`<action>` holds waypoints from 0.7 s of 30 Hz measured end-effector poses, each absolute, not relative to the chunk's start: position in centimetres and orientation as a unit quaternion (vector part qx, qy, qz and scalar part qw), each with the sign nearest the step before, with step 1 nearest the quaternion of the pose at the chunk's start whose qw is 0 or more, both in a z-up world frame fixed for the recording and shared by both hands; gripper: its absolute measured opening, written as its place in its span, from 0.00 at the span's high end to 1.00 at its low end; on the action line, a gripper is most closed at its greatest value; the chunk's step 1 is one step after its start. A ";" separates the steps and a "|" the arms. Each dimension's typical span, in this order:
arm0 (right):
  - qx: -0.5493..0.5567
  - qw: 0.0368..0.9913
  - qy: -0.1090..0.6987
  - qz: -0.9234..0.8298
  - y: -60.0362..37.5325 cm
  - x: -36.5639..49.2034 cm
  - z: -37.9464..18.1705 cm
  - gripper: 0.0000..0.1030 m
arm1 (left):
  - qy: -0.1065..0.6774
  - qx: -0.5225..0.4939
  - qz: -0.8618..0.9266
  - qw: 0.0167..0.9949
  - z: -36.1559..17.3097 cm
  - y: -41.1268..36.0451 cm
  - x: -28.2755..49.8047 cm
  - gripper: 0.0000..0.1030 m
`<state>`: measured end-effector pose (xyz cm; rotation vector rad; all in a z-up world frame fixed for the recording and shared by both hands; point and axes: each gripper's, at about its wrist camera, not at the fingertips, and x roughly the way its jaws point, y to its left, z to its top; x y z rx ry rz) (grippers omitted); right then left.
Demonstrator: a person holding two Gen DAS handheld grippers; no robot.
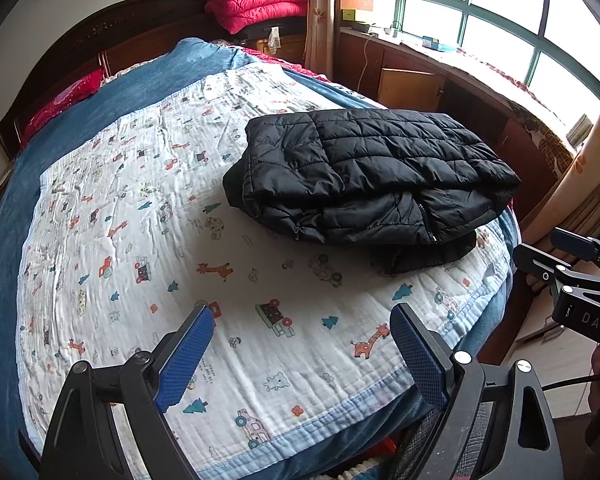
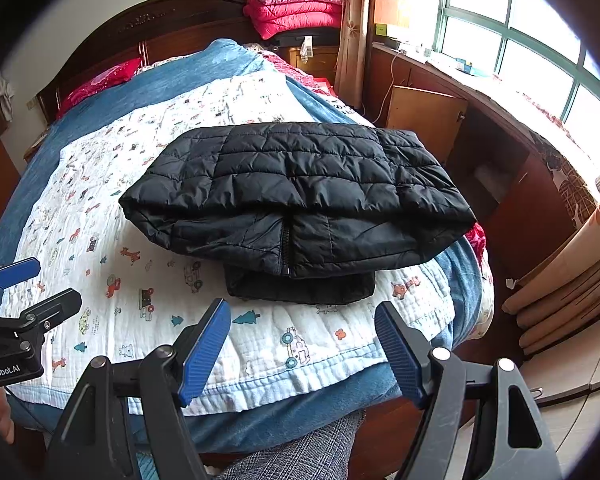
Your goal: Fold large clothes
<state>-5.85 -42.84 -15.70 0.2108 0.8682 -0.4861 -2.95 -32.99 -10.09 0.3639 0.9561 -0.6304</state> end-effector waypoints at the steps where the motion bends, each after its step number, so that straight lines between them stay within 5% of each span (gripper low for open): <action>1: 0.101 0.874 0.415 -0.233 -42.8 -5.9 -15.7 0.21 | 0.450 0.171 -0.297 0.825 -10.1 -33.0 -2.9 0.07; 21: 0.101 0.874 0.416 -0.230 -42.5 -5.6 -15.8 0.21 | 0.447 0.171 -0.296 0.827 -10.2 -33.0 -2.9 0.07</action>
